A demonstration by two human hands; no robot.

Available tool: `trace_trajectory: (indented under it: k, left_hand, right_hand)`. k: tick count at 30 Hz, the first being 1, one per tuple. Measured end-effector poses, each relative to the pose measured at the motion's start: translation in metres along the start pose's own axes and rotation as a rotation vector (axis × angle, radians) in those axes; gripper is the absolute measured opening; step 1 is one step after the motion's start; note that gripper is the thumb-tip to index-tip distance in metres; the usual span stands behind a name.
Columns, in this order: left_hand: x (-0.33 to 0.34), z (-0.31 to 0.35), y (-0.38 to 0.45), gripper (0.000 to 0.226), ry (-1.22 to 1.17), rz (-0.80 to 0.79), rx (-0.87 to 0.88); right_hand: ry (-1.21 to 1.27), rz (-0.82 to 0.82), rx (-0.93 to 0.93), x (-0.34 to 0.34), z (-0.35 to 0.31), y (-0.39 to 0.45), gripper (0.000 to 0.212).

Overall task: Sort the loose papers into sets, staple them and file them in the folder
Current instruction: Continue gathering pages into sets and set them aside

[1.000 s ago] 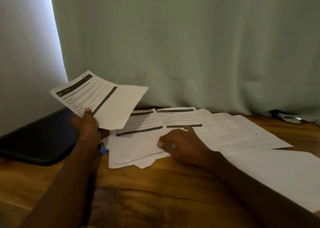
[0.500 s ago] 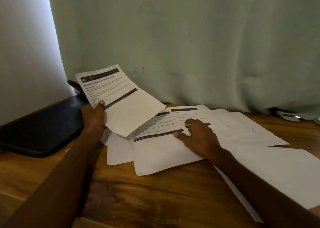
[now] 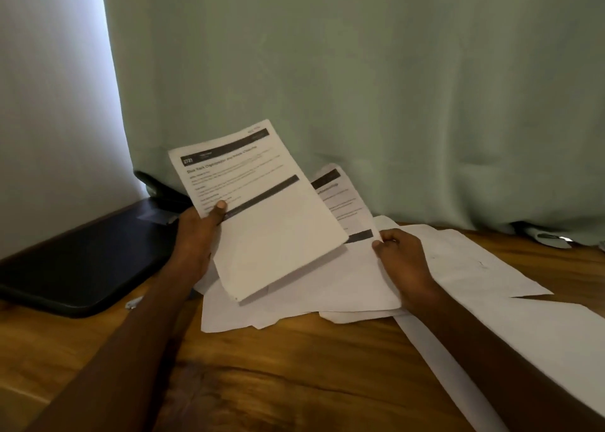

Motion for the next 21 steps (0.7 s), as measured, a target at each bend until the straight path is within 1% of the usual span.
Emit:
trace_trajectory:
  k: [3,5,7,11,14,18,21]
  left_hand:
    - [0.01,0.004,-0.008,0.033,-0.009,-0.084,0.038]
    - [0.015,0.006,-0.01,0.037,-0.027,-0.112,0.043]
    - [0.017,0.008,-0.011,0.038,-0.032,-0.117,0.031]
    - [0.016,0.006,-0.008,0.039,-0.058,-0.097,-0.007]
    - [0.015,0.007,-0.008,0.039,-0.062,-0.109,-0.036]
    - [0.02,0.009,-0.012,0.039,-0.07,-0.181,-0.088]
    - [0.023,0.011,-0.016,0.039,-0.044,-0.248,-0.09]
  right_hand:
    - [0.258,-0.003,0.053,-0.01,0.001,0.003,0.019]
    - [0.385,-0.007,0.102,-0.016,0.003,0.005,0.022]
    - [0.463,-0.02,0.161,-0.02,0.005,0.007,0.019]
    - [0.529,-0.057,0.212,-0.022,0.007,0.01,0.016]
    - [0.553,-0.093,0.195,-0.021,0.004,0.008,0.019]
    - [0.568,-0.202,0.142,-0.016,-0.003,0.001,0.023]
    - [0.548,-0.284,0.114,-0.008,-0.008,-0.005,0.023]
Point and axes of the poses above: each hand's wrist, its own y-axis towards the middle knuckle, its own x-axis out of the palm, z = x × y, the point moved 2 cm from there along y, towards the middle knuckle, and after that the axes turned 5 degrees about x, right-handed, at the moved point
